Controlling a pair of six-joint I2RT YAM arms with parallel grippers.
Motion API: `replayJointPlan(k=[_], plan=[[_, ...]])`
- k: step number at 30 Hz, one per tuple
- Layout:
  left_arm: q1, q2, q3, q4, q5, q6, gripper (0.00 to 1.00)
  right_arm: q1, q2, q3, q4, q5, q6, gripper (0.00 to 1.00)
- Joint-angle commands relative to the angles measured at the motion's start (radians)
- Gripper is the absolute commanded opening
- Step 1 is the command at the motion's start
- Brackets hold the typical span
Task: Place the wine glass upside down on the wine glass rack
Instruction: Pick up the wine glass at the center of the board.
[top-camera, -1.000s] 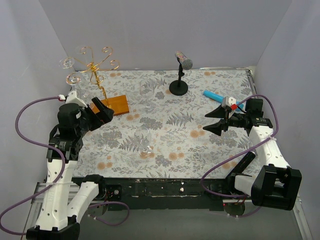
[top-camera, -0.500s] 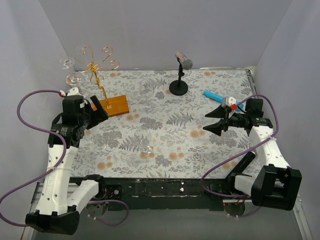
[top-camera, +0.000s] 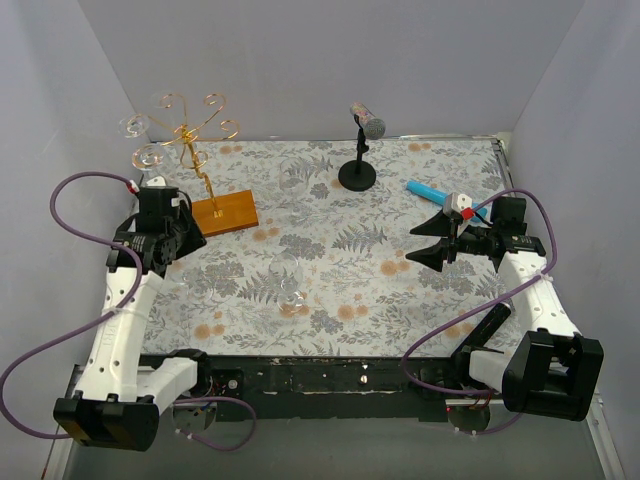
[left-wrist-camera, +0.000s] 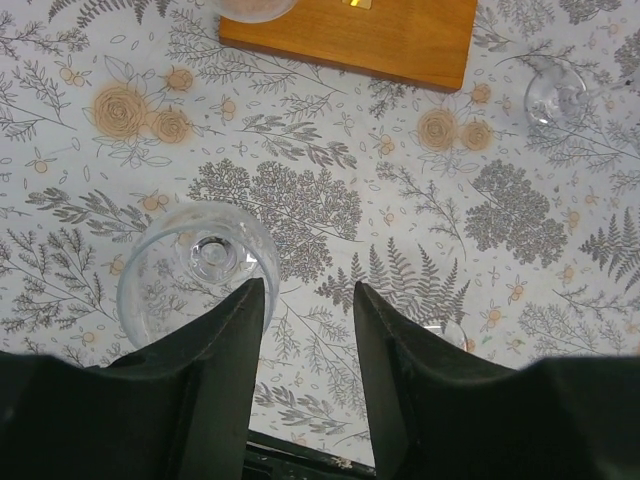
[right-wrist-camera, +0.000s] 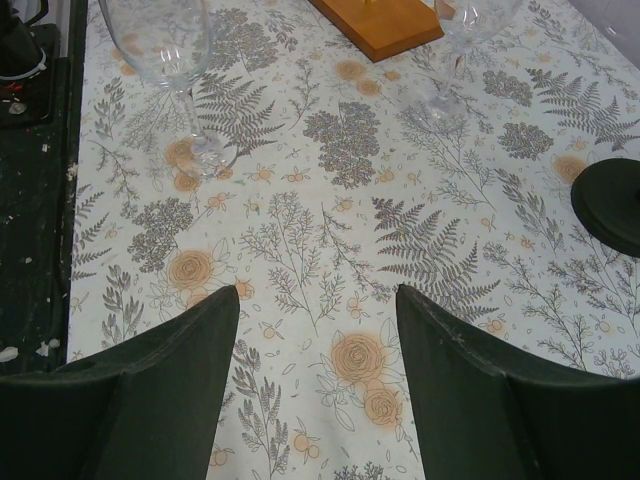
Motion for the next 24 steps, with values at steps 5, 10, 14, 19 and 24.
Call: replayJointPlan(k=[5, 10, 14, 19, 24], plan=[[-0.001, 0.019, -0.022, -0.014, -0.046, 0.022, 0.33, -0.004, -0.017, -0.001, 0.017, -0.007, 0.006, 0.72], [-0.001, 0.039, -0.022, -0.015, -0.042, 0.020, 0.32, -0.004, -0.019, 0.002, 0.014, -0.009, 0.006, 0.72], [0.000, 0.053, -0.028, -0.017, -0.034, 0.010, 0.28, -0.004, -0.022, 0.002, 0.014, -0.007, 0.005, 0.72], [-0.001, 0.059, -0.031, -0.015, -0.034, 0.008, 0.24, -0.004, -0.022, 0.002, 0.015, -0.009, 0.003, 0.72], [-0.001, 0.065, -0.031, -0.015, -0.022, 0.008, 0.16, -0.004, -0.022, 0.000, 0.014, -0.009, 0.005, 0.72]])
